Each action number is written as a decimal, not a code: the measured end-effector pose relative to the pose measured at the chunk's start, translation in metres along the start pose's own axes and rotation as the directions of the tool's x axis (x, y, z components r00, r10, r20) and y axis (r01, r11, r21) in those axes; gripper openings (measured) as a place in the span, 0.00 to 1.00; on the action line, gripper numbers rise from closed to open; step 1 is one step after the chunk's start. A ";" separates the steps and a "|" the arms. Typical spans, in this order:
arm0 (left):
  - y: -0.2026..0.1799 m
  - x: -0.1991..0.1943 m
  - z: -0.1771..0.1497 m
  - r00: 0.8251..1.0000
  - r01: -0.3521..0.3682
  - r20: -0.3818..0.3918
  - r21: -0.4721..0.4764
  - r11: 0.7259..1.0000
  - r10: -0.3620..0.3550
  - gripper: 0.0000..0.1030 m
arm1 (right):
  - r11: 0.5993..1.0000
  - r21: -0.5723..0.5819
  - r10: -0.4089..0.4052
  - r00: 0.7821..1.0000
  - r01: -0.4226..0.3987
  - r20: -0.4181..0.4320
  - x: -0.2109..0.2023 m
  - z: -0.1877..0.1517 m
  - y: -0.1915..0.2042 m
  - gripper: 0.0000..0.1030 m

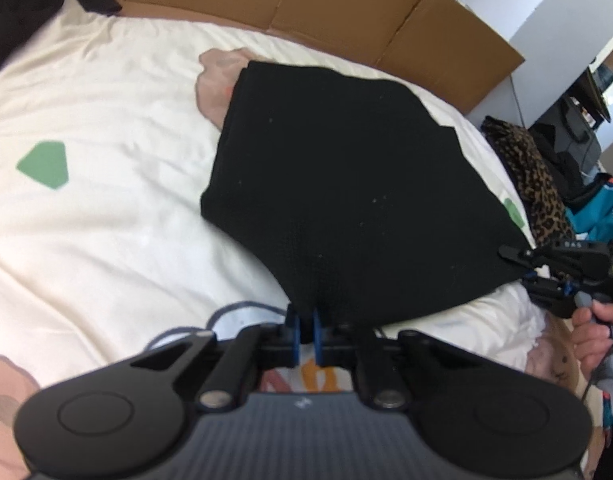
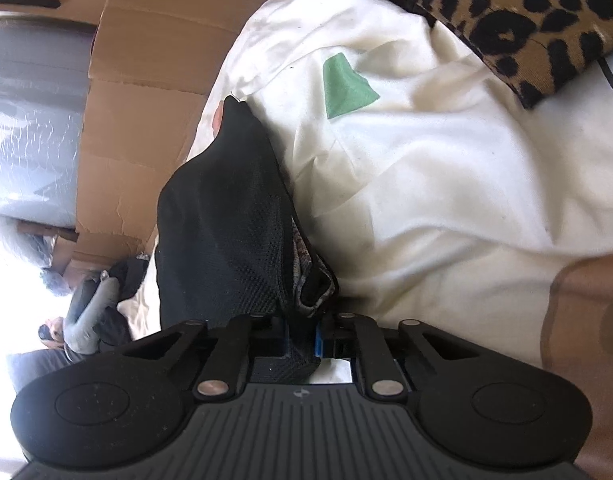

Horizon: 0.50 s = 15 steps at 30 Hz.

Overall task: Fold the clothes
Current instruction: 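Grasp the folded black shorts edge with both tools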

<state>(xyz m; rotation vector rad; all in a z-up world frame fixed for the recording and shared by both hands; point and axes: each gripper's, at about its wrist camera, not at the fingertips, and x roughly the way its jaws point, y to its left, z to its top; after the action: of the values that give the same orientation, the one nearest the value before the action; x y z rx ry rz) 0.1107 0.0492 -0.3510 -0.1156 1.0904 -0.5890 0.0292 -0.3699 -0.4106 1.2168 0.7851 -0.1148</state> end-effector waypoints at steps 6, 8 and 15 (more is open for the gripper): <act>0.005 -0.017 0.003 1.000 -0.003 -0.005 -0.004 1.000 0.003 0.06 | 1.000 0.004 0.017 1.000 -0.017 -0.011 -0.009 -0.013 0.005 0.06; 0.004 -0.021 0.002 1.000 -0.007 -0.015 0.001 1.000 0.007 0.06 | 1.000 0.004 0.018 1.000 -0.018 -0.020 -0.011 -0.017 0.007 0.06; 0.006 -0.040 -0.011 0.998 -0.034 -0.056 -0.008 0.999 0.033 0.06 | 1.000 -0.009 0.012 0.998 -0.013 -0.068 -0.015 -0.037 0.011 0.06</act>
<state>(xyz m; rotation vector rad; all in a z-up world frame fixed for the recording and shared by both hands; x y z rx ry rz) 0.0905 0.0770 -0.3265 -0.0894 1.1473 -0.5600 0.0057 -0.3381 -0.3975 1.2215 0.8363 -0.0598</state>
